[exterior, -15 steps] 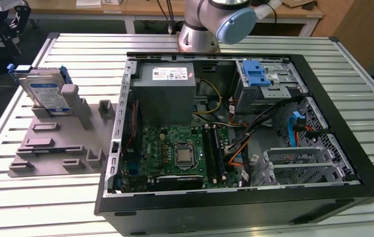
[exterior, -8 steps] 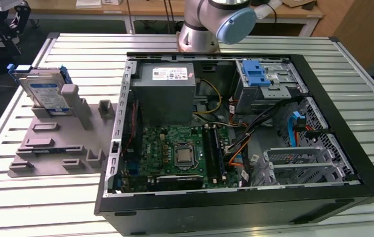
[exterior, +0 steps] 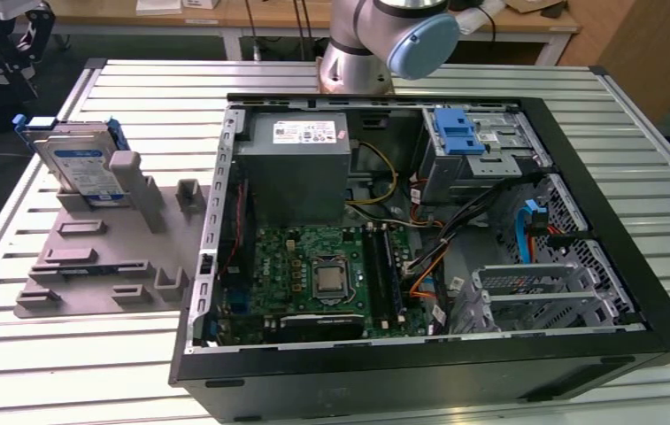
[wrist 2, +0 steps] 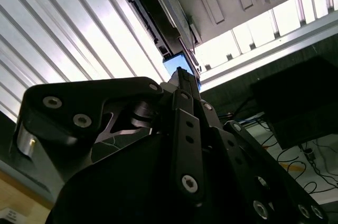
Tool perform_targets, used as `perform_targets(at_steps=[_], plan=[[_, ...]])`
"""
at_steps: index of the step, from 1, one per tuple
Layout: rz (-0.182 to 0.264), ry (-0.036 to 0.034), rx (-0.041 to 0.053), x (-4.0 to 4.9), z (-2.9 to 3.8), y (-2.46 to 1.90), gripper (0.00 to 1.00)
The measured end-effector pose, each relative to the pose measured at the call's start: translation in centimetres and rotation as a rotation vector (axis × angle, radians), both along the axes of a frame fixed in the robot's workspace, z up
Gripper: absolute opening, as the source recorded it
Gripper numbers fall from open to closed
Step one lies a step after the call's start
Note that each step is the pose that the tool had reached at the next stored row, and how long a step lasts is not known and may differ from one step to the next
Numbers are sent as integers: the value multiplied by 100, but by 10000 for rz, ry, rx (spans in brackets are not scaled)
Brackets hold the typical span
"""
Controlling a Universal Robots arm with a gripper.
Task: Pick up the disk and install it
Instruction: 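Pick up the disk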
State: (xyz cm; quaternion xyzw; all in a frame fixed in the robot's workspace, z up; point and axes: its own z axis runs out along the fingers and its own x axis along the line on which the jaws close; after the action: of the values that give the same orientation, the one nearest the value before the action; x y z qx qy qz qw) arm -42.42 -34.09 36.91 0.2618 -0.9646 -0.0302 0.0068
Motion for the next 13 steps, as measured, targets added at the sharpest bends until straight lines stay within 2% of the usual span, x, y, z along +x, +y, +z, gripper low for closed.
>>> perform_targets(at_steps=[13], plan=[[706,0,0,0,0,0,11]])
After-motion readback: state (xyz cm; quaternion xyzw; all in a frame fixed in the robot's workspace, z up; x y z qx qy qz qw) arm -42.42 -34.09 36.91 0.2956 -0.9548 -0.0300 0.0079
